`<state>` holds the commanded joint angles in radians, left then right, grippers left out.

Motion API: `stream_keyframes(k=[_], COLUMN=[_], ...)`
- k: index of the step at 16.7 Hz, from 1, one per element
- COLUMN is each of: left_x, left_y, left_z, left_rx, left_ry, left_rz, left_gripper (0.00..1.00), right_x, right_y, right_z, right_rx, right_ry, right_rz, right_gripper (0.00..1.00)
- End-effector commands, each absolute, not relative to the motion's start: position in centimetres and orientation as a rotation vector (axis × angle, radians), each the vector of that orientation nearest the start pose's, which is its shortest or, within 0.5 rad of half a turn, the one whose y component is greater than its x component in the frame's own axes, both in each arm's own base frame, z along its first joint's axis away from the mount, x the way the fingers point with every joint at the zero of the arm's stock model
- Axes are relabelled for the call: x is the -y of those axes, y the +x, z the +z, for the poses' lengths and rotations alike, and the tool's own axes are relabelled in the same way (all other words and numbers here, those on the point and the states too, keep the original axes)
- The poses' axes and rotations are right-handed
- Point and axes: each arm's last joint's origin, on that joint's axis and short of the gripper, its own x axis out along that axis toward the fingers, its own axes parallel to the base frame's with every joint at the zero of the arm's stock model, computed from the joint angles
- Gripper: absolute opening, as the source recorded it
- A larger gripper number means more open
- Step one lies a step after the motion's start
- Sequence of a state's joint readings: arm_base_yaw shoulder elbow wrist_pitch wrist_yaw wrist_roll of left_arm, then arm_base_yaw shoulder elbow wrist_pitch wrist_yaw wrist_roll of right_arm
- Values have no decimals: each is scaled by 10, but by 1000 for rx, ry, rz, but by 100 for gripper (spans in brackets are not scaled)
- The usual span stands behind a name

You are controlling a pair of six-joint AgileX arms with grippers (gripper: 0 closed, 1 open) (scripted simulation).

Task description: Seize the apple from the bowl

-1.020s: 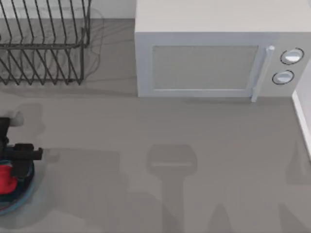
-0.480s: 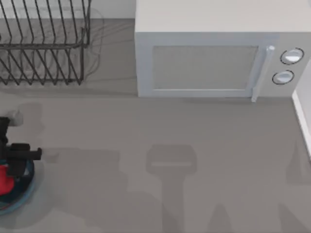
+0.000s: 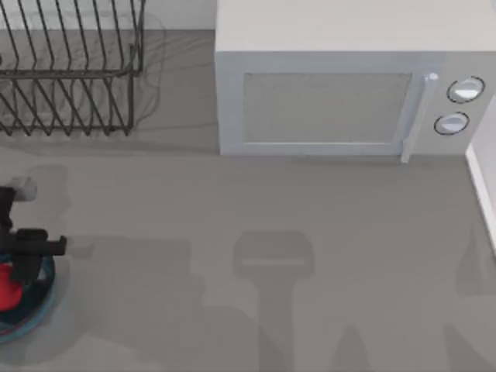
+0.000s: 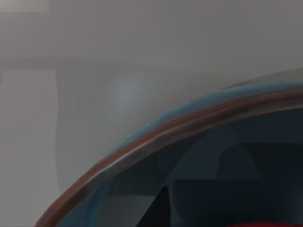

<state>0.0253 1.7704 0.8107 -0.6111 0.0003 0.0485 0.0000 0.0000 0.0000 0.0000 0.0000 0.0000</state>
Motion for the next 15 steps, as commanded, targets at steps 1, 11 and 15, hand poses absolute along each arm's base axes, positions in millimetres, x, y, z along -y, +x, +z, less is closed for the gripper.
stream_keyframes(k=[1,11,15], left_x=[-8,-10,-10], left_y=[268,295,306], left_z=[93,172,253], left_rx=[-1571,-1531,-1551], left_ry=[16,45,45], left_rz=[-16,9,8], left_gripper=[0,0,0], right_x=[1,1,1], right_y=[106,106,106], right_z=[160,160,160], right_rx=[0,0,0], right_ry=[0,0,0], right_rz=[0,0,0], right_gripper=[100,100,100])
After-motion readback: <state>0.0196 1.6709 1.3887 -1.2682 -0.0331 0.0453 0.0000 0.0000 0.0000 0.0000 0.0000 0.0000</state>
